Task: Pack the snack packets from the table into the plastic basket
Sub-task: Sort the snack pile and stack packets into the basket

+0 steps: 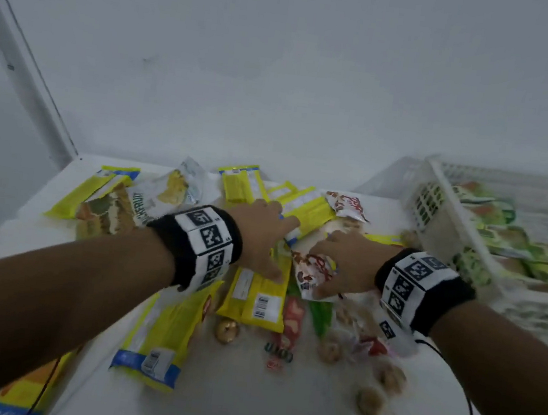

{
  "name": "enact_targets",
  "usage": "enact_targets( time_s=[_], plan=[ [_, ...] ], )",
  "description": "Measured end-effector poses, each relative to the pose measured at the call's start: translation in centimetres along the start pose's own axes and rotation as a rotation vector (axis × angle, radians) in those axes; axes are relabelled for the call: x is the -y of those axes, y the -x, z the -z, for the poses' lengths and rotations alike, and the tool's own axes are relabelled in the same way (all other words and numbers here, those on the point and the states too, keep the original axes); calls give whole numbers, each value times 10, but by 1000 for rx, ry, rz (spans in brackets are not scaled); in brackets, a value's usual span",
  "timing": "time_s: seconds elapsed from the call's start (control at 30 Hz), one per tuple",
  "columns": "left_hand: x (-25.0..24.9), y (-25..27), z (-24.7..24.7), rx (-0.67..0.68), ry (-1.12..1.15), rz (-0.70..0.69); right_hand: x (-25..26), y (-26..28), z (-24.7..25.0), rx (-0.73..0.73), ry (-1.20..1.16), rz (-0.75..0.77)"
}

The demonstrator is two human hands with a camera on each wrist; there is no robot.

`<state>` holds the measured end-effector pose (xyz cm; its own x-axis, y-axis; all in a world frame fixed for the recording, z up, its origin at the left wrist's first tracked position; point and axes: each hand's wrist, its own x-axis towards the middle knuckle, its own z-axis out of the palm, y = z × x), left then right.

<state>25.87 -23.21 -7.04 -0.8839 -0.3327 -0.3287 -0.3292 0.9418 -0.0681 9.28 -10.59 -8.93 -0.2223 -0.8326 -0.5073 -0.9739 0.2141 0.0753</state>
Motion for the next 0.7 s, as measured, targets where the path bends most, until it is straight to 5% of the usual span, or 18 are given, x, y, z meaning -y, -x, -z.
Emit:
enact_targets(
  time_s=[0.3,0.47,0.7],
  plan=[
    [4,-71,16,-61,65,147,-24,16,-9,-110,-200,2],
    [-8,-105,0,50,9,204,-35,10,-11,-145,-183,-76],
    [-7,-118,4,33,48,264,-36,7,-11,-128,-121,-46]
  ],
)
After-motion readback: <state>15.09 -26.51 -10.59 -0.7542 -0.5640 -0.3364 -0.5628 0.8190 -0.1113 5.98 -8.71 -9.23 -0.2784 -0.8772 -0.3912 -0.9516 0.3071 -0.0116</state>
